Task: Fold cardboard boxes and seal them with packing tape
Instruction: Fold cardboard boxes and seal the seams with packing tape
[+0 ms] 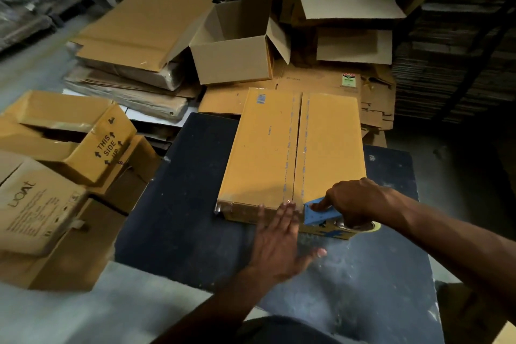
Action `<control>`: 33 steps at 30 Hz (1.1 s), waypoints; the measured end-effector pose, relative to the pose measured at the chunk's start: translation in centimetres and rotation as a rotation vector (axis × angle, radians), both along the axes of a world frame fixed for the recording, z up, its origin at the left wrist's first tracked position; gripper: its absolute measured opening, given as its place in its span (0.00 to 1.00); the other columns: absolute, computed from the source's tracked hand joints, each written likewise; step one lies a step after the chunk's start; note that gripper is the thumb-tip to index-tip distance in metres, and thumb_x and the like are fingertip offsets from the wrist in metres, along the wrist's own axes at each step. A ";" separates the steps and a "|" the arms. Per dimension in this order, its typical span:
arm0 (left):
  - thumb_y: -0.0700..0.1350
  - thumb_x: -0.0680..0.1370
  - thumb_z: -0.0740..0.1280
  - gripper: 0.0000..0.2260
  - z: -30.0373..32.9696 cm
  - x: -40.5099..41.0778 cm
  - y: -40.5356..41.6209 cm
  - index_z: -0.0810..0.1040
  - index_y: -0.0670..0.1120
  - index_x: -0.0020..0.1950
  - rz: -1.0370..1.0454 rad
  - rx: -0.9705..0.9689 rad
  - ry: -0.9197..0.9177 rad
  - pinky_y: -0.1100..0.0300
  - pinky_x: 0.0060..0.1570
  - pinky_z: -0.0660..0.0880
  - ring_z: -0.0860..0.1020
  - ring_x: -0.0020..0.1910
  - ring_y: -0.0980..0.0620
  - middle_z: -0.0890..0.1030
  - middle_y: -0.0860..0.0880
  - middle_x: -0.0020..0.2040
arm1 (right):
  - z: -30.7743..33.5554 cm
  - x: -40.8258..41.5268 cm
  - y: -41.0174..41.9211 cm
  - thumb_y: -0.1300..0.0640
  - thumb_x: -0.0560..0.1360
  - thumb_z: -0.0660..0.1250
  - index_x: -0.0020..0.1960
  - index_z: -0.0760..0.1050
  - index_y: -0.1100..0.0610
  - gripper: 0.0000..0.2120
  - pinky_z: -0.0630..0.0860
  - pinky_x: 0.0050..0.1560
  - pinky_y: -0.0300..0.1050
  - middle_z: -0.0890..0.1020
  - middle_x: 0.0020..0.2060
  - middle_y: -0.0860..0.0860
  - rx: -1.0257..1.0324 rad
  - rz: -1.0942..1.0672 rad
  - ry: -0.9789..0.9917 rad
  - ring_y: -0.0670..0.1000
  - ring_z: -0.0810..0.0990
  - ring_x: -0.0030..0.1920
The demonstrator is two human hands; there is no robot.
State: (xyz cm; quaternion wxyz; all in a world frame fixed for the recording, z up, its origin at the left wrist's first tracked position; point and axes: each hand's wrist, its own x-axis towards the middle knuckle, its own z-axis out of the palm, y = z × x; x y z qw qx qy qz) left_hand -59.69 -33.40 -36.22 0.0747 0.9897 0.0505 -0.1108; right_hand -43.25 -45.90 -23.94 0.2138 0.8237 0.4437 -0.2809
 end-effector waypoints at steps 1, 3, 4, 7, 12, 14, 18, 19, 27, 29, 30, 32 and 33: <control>0.80 0.74 0.35 0.50 0.0 -0.6 1.6 0.44 0.46 0.85 0.014 0.028 -0.012 0.36 0.76 0.30 0.39 0.83 0.48 0.41 0.46 0.84 | 0.0 0.0 0.0 0.55 0.78 0.68 0.78 0.62 0.33 0.34 0.73 0.45 0.49 0.78 0.59 0.47 0.000 0.007 0.004 0.54 0.80 0.56; 0.79 0.74 0.35 0.49 -0.5 -2.0 5.0 0.44 0.47 0.85 0.090 0.058 -0.058 0.37 0.77 0.31 0.40 0.83 0.49 0.41 0.48 0.84 | -0.1 0.1 -0.1 0.56 0.77 0.69 0.78 0.61 0.33 0.35 0.76 0.49 0.49 0.78 0.60 0.48 0.001 0.026 0.011 0.54 0.80 0.56; 0.79 0.75 0.36 0.48 -0.6 -2.5 6.3 0.46 0.46 0.84 0.130 0.077 -0.090 0.36 0.77 0.33 0.43 0.83 0.49 0.44 0.47 0.84 | -0.2 0.2 -0.2 0.56 0.77 0.69 0.79 0.61 0.34 0.35 0.76 0.50 0.50 0.78 0.60 0.48 0.002 0.028 0.013 0.54 0.80 0.57; 0.81 0.73 0.38 0.51 -0.1 -2.7 6.2 0.44 0.44 0.83 0.192 0.099 -0.045 0.37 0.77 0.32 0.45 0.83 0.48 0.45 0.46 0.83 | -0.2 0.5 -0.2 0.55 0.77 0.70 0.79 0.62 0.35 0.35 0.78 0.52 0.50 0.78 0.60 0.49 0.001 0.052 0.020 0.54 0.80 0.58; 0.77 0.77 0.44 0.48 -0.8 0.8 -0.5 0.47 0.43 0.85 -0.006 -0.012 -0.090 0.46 0.79 0.32 0.42 0.84 0.47 0.47 0.43 0.85 | 0.2 0.2 0.1 0.53 0.77 0.69 0.76 0.67 0.37 0.30 0.77 0.55 0.51 0.80 0.59 0.49 -0.004 0.062 -0.020 0.55 0.81 0.57; 0.73 0.79 0.48 0.46 -1.8 1.4 -1.8 0.48 0.42 0.84 0.051 -0.047 -0.101 0.51 0.80 0.35 0.45 0.84 0.46 0.48 0.42 0.84 | 0.3 0.0 0.5 0.53 0.77 0.70 0.73 0.72 0.42 0.25 0.76 0.56 0.52 0.82 0.57 0.49 0.003 0.075 -0.045 0.56 0.82 0.56; 0.70 0.80 0.51 0.42 -2.4 1.2 -1.6 0.46 0.44 0.85 0.079 -0.043 -0.126 0.52 0.81 0.37 0.43 0.84 0.50 0.46 0.45 0.85 | 0.7 -0.2 0.4 0.54 0.76 0.71 0.74 0.72 0.48 0.27 0.81 0.51 0.51 0.82 0.58 0.51 -0.041 0.146 -0.034 0.55 0.83 0.53; 0.69 0.79 0.49 0.42 -2.3 1.1 -1.5 0.44 0.45 0.85 0.067 -0.030 -0.107 0.53 0.81 0.36 0.41 0.83 0.51 0.44 0.46 0.85 | 1.0 -0.1 0.1 0.54 0.76 0.71 0.75 0.71 0.47 0.28 0.81 0.51 0.51 0.82 0.58 0.50 -0.037 0.144 -0.020 0.54 0.82 0.53; 0.67 0.77 0.58 0.40 -2.4 1.1 -1.7 0.63 0.43 0.82 0.112 -0.090 -0.231 0.53 0.81 0.49 0.59 0.82 0.50 0.60 0.46 0.82 | 2.4 1.8 -6.4 0.54 0.74 0.73 0.79 0.59 0.33 0.40 0.80 0.48 0.50 0.79 0.58 0.48 -0.051 0.123 -0.024 0.52 0.80 0.54; 0.67 0.77 0.55 0.40 -2.3 1.1 -1.7 0.58 0.44 0.83 0.107 -0.090 -0.196 0.52 0.82 0.47 0.55 0.83 0.51 0.57 0.48 0.83 | 2.2 2.3 -7.9 0.55 0.75 0.72 0.79 0.57 0.31 0.41 0.81 0.51 0.52 0.79 0.59 0.47 -0.055 0.084 -0.003 0.52 0.80 0.55; 0.67 0.77 0.54 0.40 -2.3 1.1 -1.7 0.58 0.45 0.84 0.105 -0.088 -0.195 0.51 0.82 0.48 0.54 0.83 0.51 0.56 0.47 0.83 | 2.1 2.5 -8.4 0.55 0.76 0.72 0.79 0.57 0.31 0.40 0.81 0.51 0.50 0.79 0.59 0.47 -0.043 0.065 0.005 0.51 0.80 0.56; 0.67 0.77 0.55 0.40 -2.0 1.2 -1.7 0.60 0.44 0.83 0.098 -0.056 -0.183 0.51 0.82 0.50 0.57 0.82 0.50 0.59 0.46 0.83 | 1.6 3.0 -9.4 0.54 0.76 0.72 0.79 0.57 0.31 0.40 0.79 0.49 0.48 0.79 0.60 0.46 -0.014 0.052 0.010 0.50 0.79 0.56; 0.66 0.77 0.56 0.40 -1.9 1.1 -1.6 0.62 0.43 0.82 0.096 -0.048 -0.175 0.51 0.82 0.52 0.61 0.81 0.49 0.62 0.45 0.82 | 1.3 3.3 -9.8 0.54 0.76 0.72 0.79 0.56 0.30 0.40 0.79 0.49 0.48 0.78 0.61 0.45 -0.010 0.043 0.010 0.50 0.79 0.57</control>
